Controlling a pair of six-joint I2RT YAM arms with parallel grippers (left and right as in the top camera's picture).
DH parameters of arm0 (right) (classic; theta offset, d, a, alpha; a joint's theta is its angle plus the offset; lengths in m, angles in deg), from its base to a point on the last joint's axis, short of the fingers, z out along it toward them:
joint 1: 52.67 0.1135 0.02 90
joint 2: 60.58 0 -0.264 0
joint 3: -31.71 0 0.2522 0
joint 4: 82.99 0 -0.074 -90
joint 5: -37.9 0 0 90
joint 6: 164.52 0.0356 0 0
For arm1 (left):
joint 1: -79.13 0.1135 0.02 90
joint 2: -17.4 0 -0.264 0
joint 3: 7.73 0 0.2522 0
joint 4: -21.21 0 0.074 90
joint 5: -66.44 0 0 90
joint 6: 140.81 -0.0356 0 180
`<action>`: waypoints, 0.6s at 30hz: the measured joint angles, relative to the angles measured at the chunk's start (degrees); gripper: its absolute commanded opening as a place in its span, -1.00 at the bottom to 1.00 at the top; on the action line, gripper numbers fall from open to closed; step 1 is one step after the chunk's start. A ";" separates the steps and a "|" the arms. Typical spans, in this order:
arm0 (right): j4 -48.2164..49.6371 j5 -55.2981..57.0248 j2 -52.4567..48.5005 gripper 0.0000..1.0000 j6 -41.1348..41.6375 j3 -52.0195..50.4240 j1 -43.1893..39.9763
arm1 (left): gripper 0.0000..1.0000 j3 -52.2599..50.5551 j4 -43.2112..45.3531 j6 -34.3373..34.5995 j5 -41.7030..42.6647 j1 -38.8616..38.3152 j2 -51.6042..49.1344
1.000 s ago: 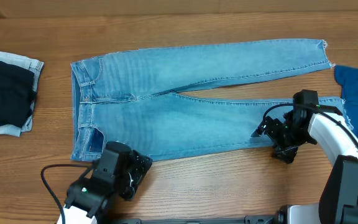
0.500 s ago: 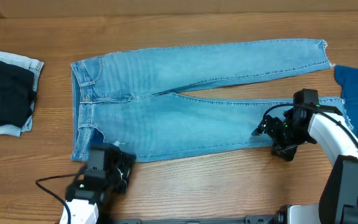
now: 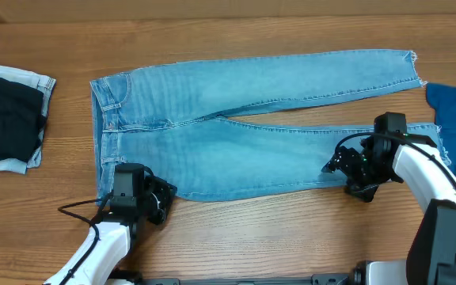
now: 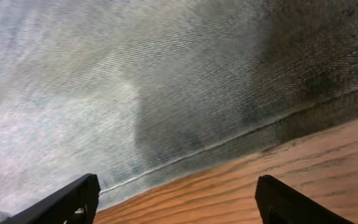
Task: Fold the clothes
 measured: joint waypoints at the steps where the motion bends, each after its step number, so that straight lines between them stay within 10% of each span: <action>1: 0.02 0.02 0.61 0.74 -0.07 0.00 0.00 | -0.92 -0.02 -0.02 -0.11 0.24 0.00 0.00; 9: -4.52 -0.04 4.37 0.98 3.69 0.98 -6.36 | -0.91 -0.13 -1.62 -1.95 2.16 0.00 0.46; 18: 1.14 -4.79 4.31 0.21 6.23 0.94 -20.44 | -0.89 -0.22 -1.99 -4.52 2.67 0.04 0.61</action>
